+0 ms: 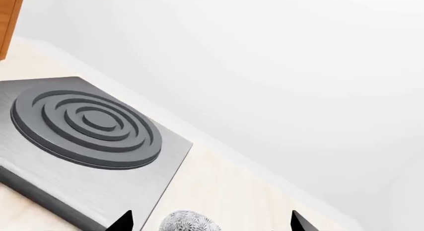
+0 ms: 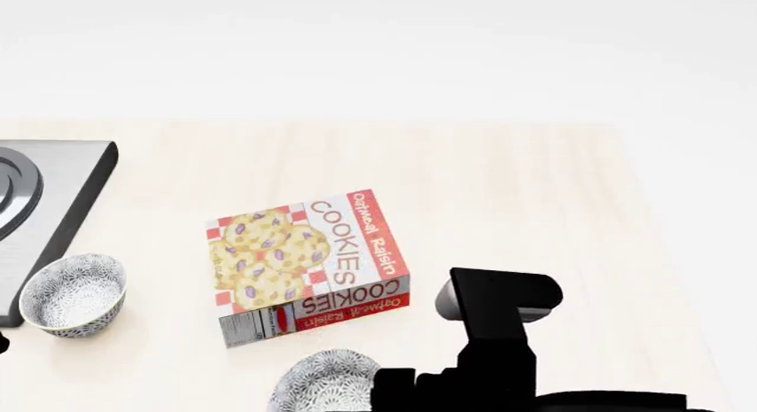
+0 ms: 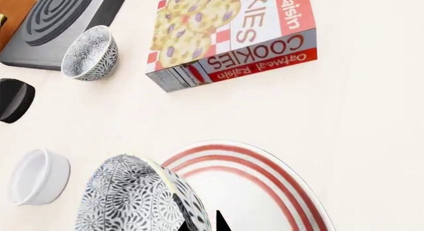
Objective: Pick the akita bowl next to the plate and place it on the plate.
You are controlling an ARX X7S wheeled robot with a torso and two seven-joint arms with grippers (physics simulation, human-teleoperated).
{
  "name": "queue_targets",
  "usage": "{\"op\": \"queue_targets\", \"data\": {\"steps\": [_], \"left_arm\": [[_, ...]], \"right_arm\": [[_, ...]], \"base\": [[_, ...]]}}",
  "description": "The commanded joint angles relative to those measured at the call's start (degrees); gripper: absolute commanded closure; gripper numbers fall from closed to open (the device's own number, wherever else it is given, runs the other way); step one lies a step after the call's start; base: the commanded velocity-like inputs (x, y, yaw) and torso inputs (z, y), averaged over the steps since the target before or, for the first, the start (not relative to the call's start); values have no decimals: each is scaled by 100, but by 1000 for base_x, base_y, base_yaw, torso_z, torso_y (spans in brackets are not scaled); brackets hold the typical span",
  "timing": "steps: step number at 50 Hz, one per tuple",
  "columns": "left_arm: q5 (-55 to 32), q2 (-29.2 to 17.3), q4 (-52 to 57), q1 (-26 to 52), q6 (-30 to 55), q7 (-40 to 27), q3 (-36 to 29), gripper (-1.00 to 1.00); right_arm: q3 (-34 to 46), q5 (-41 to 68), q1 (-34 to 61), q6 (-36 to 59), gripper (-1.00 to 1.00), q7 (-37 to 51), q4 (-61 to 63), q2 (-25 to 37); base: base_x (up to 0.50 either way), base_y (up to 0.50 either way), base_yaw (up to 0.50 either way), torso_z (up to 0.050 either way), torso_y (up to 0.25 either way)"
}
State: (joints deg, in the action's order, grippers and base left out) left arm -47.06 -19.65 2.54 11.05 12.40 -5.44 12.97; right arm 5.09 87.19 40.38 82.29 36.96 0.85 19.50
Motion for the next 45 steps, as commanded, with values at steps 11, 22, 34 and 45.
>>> {"op": "queue_targets", "data": {"steps": [11, 22, 34, 45], "left_arm": [[-83, -45, 166, -38, 85, -129, -3, -100], [-127, -65, 227, -41, 125, -189, -5, -100], [-74, -55, 75, 0, 39, -105, -40, -100], [-77, -58, 62, -8, 16, -99, -50, -100]], "right_arm": [[241, 48, -339, -193, 100, -221, 146, 74], [438, -59, -374, -246, 100, -310, 226, 126], [672, -367, -429, -441, 100, -654, 154, 147], [781, -386, -432, -473, 100, -670, 154, 188]], "base": [[0, 0, 0, 0, 0], [0, 0, 0, 0, 0], [0, 0, 0, 0, 1], [0, 0, 0, 0, 0]]}}
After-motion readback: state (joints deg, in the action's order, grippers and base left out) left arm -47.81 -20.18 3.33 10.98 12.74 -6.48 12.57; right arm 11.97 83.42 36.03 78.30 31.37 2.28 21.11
